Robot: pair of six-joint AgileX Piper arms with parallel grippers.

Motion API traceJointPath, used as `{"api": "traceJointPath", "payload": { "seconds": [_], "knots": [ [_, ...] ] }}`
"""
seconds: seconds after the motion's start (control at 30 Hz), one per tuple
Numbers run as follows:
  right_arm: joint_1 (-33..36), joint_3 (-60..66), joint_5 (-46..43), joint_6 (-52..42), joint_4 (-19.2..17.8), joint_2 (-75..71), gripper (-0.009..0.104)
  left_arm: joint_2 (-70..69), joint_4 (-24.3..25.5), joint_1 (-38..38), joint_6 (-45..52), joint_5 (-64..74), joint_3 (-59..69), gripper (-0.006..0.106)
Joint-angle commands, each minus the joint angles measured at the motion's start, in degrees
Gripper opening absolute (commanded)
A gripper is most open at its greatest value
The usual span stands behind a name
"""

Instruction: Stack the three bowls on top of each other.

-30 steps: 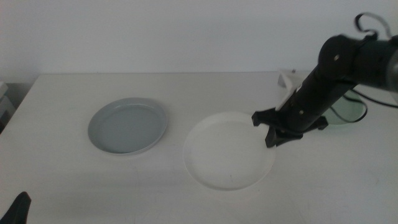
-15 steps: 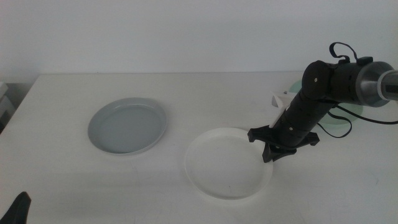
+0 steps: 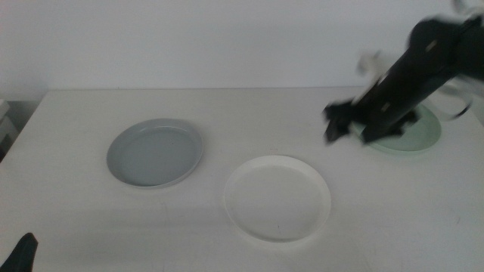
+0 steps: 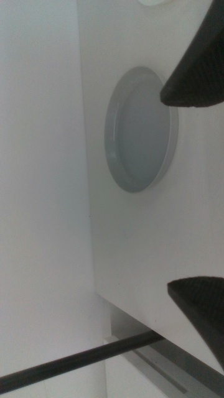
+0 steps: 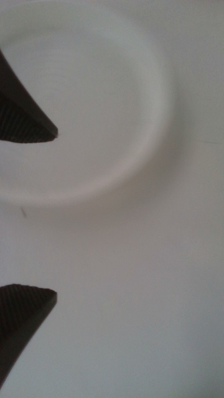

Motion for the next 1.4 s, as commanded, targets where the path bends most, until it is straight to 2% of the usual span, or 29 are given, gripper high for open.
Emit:
{"api": "traceJointPath", "payload": {
  "seconds": [0.0,0.13,0.43,0.67,1.07,1.13,1.2,1.3,1.37],
  "knots": [
    [-3.24,-4.8,1.62,1.79,-4.55,-5.17,0.059,-0.77,-0.18,0.05,-0.63,-4.09,-0.27,0.105],
    [-10.81,-11.92,5.44,1.12,-7.52,-4.48,0.059,-0.77,-0.18,0.05,-0.63,-4.09,-0.27,0.105],
    [-23.88,-26.11,5.54,-1.89,-7.28,5.93,0.059,-0.77,-0.18,0.05,-0.63,-4.09,-0.27,0.105],
    [-25.75,-34.19,4.95,-4.76,-6.82,18.32,0.057,-0.77,-0.18,0.05,-0.63,-4.09,-0.27,0.105],
    [-25.69,-42.69,4.81,-5.07,-6.55,33.78,0.045,-0.77,-0.18,0.05,-0.63,-4.09,-0.27,0.105],
    [-25.69,-42.7,4.66,-5.07,-6.55,34.5,0.04,-0.77,-0.18,0.05,-0.63,-4.09,-0.27,0.105],
    [-25.69,-42.7,4.68,-5.49,-6.61,34.63,0.028,-0.77,-0.18,0.05,-0.63,-4.09,-0.27,0.105],
    [-25.69,-42.56,5.17,-6.77,-6.57,33.78,-0.002,-0.77,-0.18,0.05,-0.63,-4.09,-0.27,0.105],
    [-25.69,-42.42,5.77,-6.77,-6.19,32.12,-0.001,-0.77,-0.18,0.05,-0.63,-4.09,-0.27,0.105]
  ]
}}
